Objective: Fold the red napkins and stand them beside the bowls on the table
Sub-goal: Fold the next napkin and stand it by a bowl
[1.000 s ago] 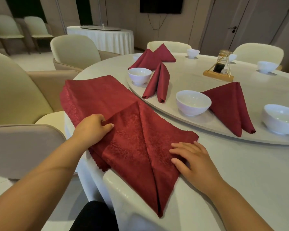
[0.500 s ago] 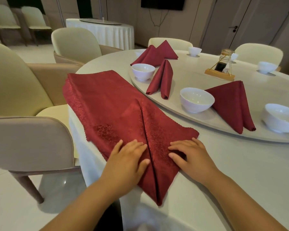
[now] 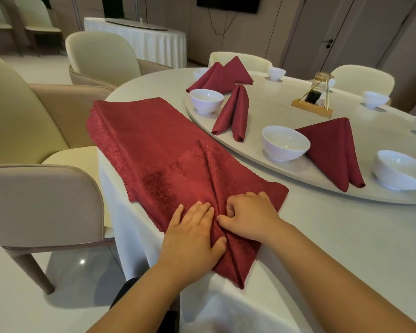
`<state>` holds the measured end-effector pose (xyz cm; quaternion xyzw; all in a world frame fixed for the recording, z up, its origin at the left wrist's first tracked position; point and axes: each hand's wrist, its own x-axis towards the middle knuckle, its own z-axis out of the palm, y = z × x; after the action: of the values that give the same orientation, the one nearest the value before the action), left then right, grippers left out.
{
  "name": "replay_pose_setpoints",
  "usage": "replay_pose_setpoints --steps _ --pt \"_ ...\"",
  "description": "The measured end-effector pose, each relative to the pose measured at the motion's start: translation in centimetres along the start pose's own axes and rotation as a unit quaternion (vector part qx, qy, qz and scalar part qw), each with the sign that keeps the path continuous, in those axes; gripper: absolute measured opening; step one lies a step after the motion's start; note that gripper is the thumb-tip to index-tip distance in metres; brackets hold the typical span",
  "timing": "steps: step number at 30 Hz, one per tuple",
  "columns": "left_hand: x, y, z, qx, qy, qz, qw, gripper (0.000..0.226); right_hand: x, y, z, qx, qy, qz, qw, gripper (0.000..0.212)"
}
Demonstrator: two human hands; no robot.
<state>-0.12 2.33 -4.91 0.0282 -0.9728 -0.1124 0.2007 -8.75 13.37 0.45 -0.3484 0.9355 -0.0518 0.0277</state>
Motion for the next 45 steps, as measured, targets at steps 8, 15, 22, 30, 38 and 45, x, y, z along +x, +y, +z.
replay_pose_setpoints --steps 8,15,22,30,38,45 --pt "-0.1 0.2 0.2 -0.022 0.025 0.001 0.999 0.064 0.6 -0.4 0.1 0.008 0.021 -0.004 1.0 0.03" --pt "-0.7 -0.7 -0.5 -0.17 0.127 0.044 0.976 0.039 -0.1 0.5 0.1 0.03 0.065 -0.003 0.997 0.018" --pt "-2.0 1.2 -0.4 -0.164 0.105 0.106 0.975 0.033 -3.6 3.1 2.3 0.12 0.168 -0.079 0.975 0.04" --pt "-1.9 1.7 -0.1 -0.137 0.072 0.098 0.983 0.028 -2.8 4.0 3.1 0.038 0.068 -0.09 0.993 0.07" --pt "-2.0 1.6 0.2 -0.127 0.082 0.082 0.985 0.038 0.3 8.8 2.0 0.041 0.105 0.048 0.992 0.044" --pt "-2.5 1.7 0.9 -0.159 0.135 0.057 0.976 0.031 -1.7 4.5 1.6 0.131 0.202 -0.109 0.964 0.046"
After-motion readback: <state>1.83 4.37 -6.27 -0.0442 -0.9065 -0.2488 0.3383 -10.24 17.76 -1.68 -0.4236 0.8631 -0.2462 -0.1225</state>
